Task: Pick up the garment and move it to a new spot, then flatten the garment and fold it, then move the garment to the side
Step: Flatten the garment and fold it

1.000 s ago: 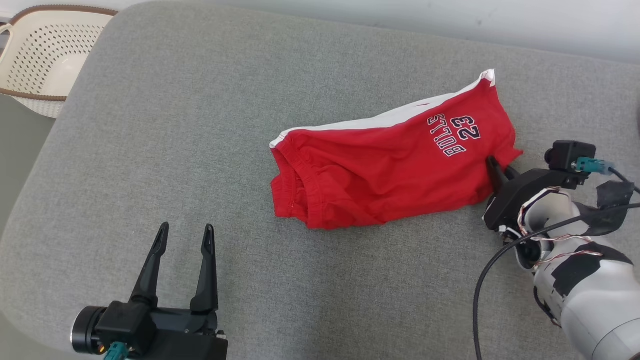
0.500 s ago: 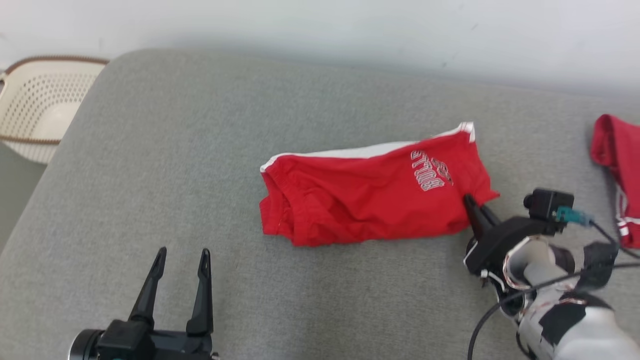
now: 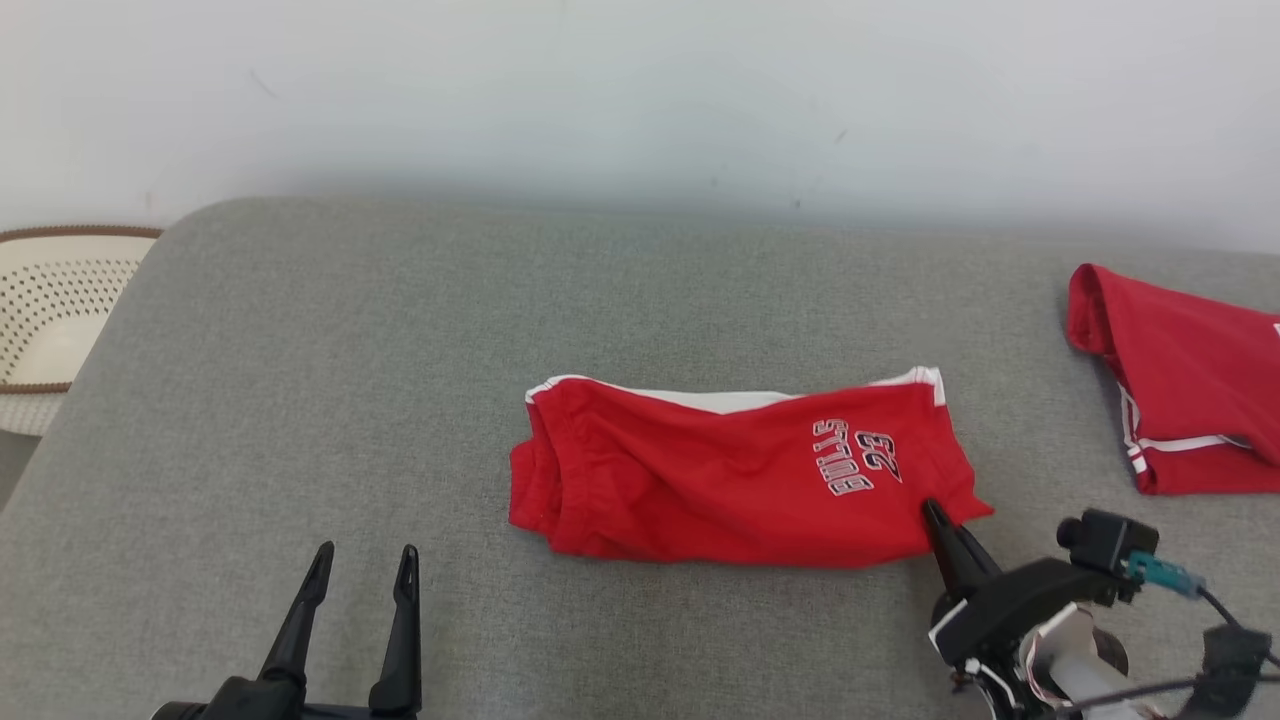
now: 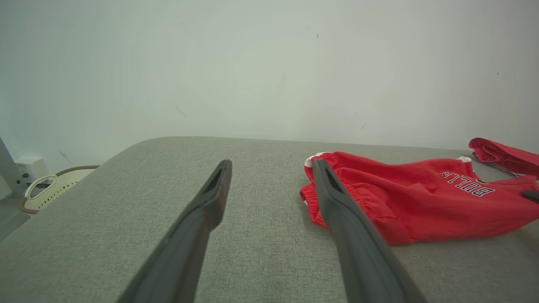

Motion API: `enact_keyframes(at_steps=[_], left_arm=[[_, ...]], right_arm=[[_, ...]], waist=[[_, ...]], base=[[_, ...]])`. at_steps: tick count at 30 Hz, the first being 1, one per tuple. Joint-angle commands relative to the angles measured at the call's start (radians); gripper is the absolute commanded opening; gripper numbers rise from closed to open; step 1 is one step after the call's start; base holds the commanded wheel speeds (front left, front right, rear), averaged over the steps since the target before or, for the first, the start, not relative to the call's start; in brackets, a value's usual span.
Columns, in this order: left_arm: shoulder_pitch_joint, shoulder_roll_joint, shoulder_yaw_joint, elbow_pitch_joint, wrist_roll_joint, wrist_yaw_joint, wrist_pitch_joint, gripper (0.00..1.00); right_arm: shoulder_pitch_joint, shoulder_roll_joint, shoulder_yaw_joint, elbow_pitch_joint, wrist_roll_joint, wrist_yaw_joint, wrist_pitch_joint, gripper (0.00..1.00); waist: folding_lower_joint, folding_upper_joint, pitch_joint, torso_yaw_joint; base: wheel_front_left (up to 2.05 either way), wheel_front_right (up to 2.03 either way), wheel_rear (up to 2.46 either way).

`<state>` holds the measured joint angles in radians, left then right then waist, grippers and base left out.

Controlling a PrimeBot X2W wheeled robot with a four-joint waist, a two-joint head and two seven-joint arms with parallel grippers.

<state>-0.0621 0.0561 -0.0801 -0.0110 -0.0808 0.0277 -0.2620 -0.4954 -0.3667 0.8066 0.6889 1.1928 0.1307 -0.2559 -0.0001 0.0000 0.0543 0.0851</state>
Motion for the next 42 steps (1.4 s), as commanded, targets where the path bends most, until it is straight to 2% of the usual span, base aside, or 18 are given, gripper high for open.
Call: enact_keyframes(at_steps=[1, 10, 11, 12, 13, 18, 24, 26, 31, 42], left_arm=[[0.016, 0.004, 0.000, 0.001, 0.004, -0.006, -0.004, 1.00], [0.035, 0.003, 0.005, 0.000, 0.000, -0.005, -0.004, 1.00], [0.038, 0.002, 0.006, 0.001, -0.001, -0.004, -0.004, 1.00], [0.040, 0.002, 0.009, 0.002, -0.001, -0.002, -0.004, 1.00], [0.042, 0.002, 0.009, 0.002, -0.002, -0.001, -0.004, 1.00], [0.049, 0.000, 0.012, 0.003, -0.009, 0.003, -0.004, 1.00], [0.066, -0.001, 0.028, -0.005, -0.021, 0.010, -0.004, 1.00], [0.078, -0.002, 0.041, -0.013, -0.027, 0.017, -0.004, 1.00], [0.096, -0.002, 0.067, -0.025, -0.029, 0.021, -0.004, 1.00], [0.116, -0.001, 0.101, -0.026, -0.008, 0.030, -0.004, 1.00]], right_arm=[[0.046, -0.008, -0.020, -0.024, 0.000, 0.000, -0.007, 0.00], [0.178, 0.001, -0.101, -0.097, -0.057, 0.000, 0.003, 0.00], [0.186, 0.004, -0.110, -0.102, -0.065, 0.000, 0.008, 0.18], [0.191, 0.004, -0.116, -0.105, -0.082, 0.000, 0.013, 0.47], [0.192, 0.000, -0.122, -0.102, -0.110, 0.000, 0.012, 1.00], [0.199, 0.024, -0.180, -0.104, -0.233, 0.000, 0.003, 1.00], [0.222, 0.050, -0.296, -0.162, -0.423, 0.000, -0.007, 1.00], [0.247, 0.072, -0.367, -0.207, -0.520, 0.000, -0.008, 1.00], [0.302, 0.111, -0.473, -0.288, -0.662, 0.000, -0.005, 1.00], [0.429, 0.169, -0.624, -0.503, -0.908, 0.000, 0.001, 1.00]], waist=[[0.0001, 0.0000, -0.019, -0.013], [0.0001, 0.0000, -0.027, -0.031], [0.0001, 0.0000, -0.028, -0.035], [0.0001, 0.0000, -0.030, -0.040], [0.0001, 0.0000, -0.031, -0.045], [0.0001, 0.0000, -0.038, -0.066], [0.0001, 0.0000, -0.047, -0.092], [0.0001, 0.0000, -0.055, -0.107], [0.0001, 0.0000, -0.062, -0.128], [0.0001, 0.0000, -0.074, -0.156]], base=[[0.00, 0.00, 0.00], [0.00, 0.00, 0.00], [0.00, 0.00, 0.00], [0.00, 0.00, 0.00], [0.00, 0.00, 0.00], [0.00, 0.00, 0.00], [0.00, 0.00, 0.00], [0.00, 0.00, 0.00], [0.00, 0.00, 0.00], [0.00, 0.00, 0.00]])
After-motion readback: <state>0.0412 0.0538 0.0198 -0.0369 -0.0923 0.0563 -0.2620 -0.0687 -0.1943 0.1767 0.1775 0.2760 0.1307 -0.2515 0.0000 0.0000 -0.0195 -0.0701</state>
